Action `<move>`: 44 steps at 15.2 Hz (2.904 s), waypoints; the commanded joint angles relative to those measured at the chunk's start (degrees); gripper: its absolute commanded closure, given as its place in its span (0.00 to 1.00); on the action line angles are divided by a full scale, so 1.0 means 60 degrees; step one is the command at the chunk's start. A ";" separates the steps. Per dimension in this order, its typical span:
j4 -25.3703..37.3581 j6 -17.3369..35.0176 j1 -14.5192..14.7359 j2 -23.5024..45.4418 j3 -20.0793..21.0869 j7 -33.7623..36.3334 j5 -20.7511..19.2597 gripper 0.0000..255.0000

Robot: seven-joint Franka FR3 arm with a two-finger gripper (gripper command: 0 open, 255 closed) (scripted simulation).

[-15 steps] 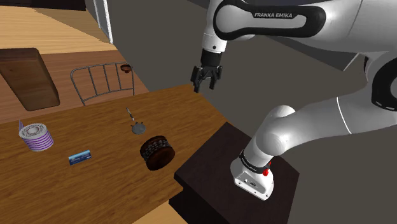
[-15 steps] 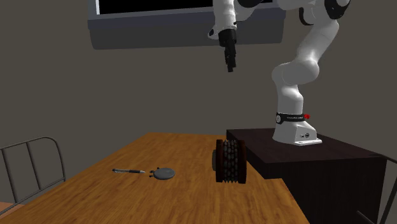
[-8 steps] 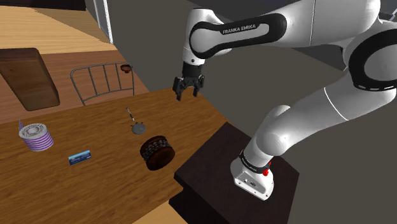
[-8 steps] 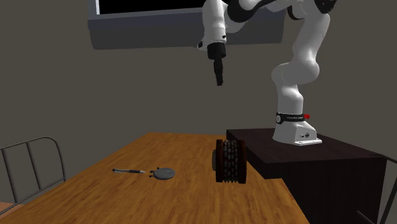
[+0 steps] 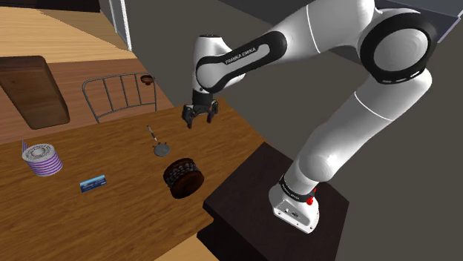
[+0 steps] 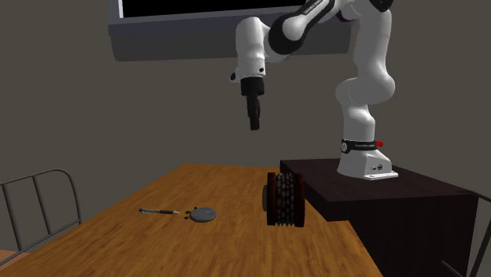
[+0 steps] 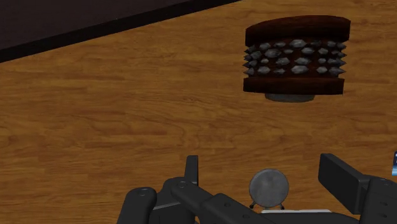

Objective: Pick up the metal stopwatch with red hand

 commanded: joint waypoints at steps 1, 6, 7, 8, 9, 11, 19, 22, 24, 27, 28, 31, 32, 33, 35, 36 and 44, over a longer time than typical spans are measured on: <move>0.0316 0.0548 0.0010 0.0766 0.0114 0.0297 -0.0194 0.00; 0.1304 0.1652 0.0132 0.2694 0.0207 0.1135 -0.0901 0.00; 0.1542 0.1827 0.0178 0.3079 0.0192 0.1311 -0.1065 0.00; 0.1792 0.1987 0.0238 0.3462 0.0158 0.1485 -0.1227 0.00; 0.2055 0.2131 0.0304 0.3844 0.0116 0.1655 -0.1387 0.00; 0.2621 0.2373 0.0459 0.4602 0.0003 0.1978 -0.1689 0.00; 0.5415 0.2780 0.1167 0.7598 -0.0592 0.2930 -0.2494 0.00; 0.6381 0.2736 0.1346 0.8461 -0.0751 0.3103 -0.2606 0.00; 0.6452 0.2879 0.1364 0.8675 -0.0775 0.3118 -0.2626 0.00; 0.6576 0.3084 0.1391 0.9004 -0.0810 0.3139 -0.2655 0.00; 0.6621 0.3150 0.1399 0.9115 -0.0822 0.3146 -0.2664 0.00; 0.6697 0.3252 0.1413 0.9292 -0.0840 0.3156 -0.2678 0.00; 0.6698 0.3256 0.1416 0.9296 -0.0841 0.3160 -0.2679 1.00; 0.6698 0.3254 0.1415 0.9295 -0.0841 0.3158 -0.2679 1.00; 0.6698 0.3253 0.1417 0.9295 -0.0841 0.3161 -0.2679 1.00; 0.6697 0.3254 0.1417 0.9295 -0.0841 0.3161 -0.2679 1.00; 0.6553 0.3058 0.1387 0.8955 -0.0805 0.3137 -0.2652 1.00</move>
